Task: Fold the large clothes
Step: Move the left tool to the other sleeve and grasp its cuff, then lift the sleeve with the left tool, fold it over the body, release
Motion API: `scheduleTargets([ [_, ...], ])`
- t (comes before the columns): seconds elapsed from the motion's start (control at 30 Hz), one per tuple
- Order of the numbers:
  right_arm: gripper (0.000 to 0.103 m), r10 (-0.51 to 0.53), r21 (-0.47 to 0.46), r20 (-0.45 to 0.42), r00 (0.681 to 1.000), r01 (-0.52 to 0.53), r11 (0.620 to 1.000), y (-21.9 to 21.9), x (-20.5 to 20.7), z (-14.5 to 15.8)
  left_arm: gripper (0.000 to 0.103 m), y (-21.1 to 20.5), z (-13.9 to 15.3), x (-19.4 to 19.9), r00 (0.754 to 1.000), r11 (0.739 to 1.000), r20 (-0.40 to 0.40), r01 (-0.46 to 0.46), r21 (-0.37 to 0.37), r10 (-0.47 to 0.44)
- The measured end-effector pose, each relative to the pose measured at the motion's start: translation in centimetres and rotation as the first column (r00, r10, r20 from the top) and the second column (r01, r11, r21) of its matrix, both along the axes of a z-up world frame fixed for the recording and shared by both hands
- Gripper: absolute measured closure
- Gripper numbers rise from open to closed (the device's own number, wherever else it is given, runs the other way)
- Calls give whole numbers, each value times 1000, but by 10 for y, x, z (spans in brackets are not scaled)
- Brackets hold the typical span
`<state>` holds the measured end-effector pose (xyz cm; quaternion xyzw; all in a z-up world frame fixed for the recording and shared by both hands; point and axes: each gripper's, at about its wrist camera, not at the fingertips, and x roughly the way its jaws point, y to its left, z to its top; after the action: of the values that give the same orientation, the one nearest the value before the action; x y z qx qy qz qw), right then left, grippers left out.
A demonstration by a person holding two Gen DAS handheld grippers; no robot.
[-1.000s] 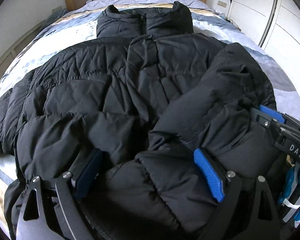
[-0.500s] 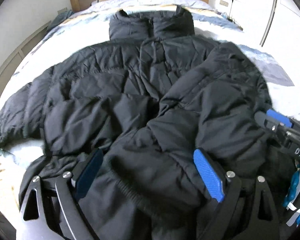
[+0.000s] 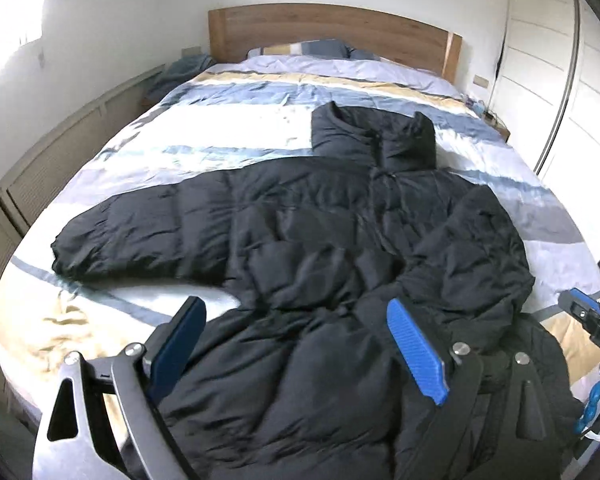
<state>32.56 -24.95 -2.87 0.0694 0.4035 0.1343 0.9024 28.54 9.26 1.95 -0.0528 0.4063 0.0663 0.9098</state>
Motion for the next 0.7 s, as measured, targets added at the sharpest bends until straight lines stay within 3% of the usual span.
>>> scheduleTargets([
  [0.2,38,-20,28,45,999,19,999,9,-16,29,10,87,17,-13,994,992,36,-100,-79,103],
  [0.33,37,-43,36,56,997,41,999,15,-17,38,11,161,0,-17,982,965,16,-184,-186,190],
  [0.43,37,-70,35,49,996,68,997,16,-12,36,11,220,-27,-20,963,926,-21,-263,-272,268],
  [0.57,37,-108,14,22,994,107,994,16,-1,26,11,282,-67,-21,928,874,-77,-369,-316,364],
  [0.7,37,-138,-9,-11,990,138,990,18,11,13,11,337,-107,-18,889,796,-131,-453,-401,440],
])
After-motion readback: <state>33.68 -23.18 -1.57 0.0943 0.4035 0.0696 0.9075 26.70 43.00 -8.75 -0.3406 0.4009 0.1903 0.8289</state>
